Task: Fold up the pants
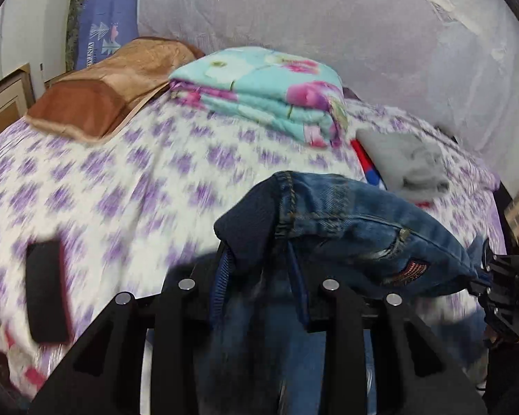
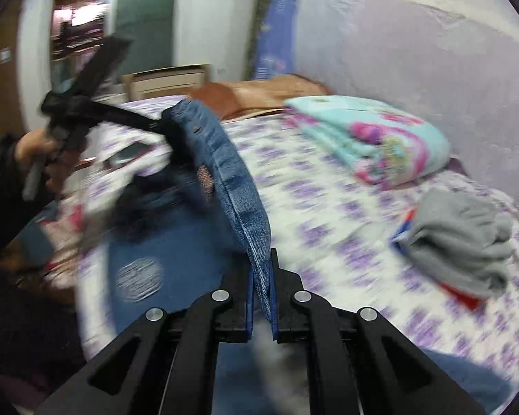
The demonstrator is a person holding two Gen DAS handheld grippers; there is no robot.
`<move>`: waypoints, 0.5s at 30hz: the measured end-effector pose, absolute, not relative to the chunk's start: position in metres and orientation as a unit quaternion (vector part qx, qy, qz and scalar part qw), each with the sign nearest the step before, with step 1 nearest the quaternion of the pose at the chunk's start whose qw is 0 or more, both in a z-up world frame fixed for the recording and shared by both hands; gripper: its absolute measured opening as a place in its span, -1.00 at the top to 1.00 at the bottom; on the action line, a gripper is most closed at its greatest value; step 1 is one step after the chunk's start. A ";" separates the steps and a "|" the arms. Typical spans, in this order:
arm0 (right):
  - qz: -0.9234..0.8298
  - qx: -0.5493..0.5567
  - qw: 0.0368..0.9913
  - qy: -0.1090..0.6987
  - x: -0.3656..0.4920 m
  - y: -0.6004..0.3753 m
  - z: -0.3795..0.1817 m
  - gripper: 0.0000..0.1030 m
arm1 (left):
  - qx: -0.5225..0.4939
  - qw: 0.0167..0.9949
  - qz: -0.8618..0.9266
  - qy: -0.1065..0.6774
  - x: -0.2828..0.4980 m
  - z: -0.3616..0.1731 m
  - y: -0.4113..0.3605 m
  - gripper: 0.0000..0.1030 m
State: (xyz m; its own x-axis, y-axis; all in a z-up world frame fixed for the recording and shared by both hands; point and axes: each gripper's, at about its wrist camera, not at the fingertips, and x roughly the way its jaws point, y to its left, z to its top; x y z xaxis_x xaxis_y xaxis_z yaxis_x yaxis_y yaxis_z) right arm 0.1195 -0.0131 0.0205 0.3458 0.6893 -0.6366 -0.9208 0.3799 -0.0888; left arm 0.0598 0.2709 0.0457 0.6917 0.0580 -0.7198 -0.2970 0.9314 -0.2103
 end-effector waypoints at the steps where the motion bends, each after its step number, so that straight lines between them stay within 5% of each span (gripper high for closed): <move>1: 0.517 -0.222 0.783 0.266 0.110 -0.015 0.011 0.85 | -0.161 0.902 0.099 0.389 0.040 0.039 0.266 0.39; 6: 0.521 -0.177 0.762 0.342 0.092 -0.021 -0.061 0.84 | -0.195 0.882 0.102 0.417 -0.021 0.005 0.252 -0.11; 8: 0.516 -0.172 0.765 0.344 0.088 -0.021 -0.070 0.83 | -0.230 0.882 0.100 0.398 -0.040 0.000 0.254 -0.71; 9: 0.516 -0.170 0.766 0.344 0.088 -0.021 -0.069 0.83 | -0.257 0.885 0.097 0.375 -0.049 0.003 0.258 -0.83; 15: 0.516 -0.169 0.767 0.341 0.089 -0.021 -0.069 0.81 | -0.341 0.860 0.085 0.371 -0.032 -0.001 0.280 -0.90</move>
